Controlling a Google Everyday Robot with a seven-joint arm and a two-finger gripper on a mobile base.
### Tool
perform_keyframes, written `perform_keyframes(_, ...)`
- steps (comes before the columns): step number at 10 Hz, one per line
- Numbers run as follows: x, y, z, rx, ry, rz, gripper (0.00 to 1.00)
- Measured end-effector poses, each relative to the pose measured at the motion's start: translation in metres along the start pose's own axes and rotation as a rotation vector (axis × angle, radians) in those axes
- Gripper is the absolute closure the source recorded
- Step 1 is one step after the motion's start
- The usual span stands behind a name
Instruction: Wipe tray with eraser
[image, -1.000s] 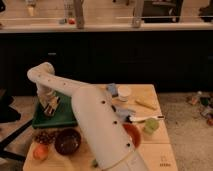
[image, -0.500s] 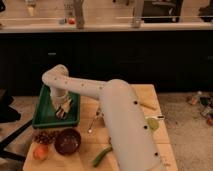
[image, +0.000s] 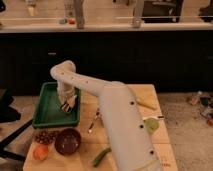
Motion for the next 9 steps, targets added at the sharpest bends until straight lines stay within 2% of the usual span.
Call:
perform_keyframes(3, -0.004, -0.048, 0.012, -0.015, -0.022, -0.067, 1.00)
perform_keyframes(6, -0.038, -0.098, 0.020, -0.015, -0.038, -0.201, 1.00)
perform_keyframes(9, -0.073, -0.111, 0.026, -0.038, -0.050, -0.291, 1.00)
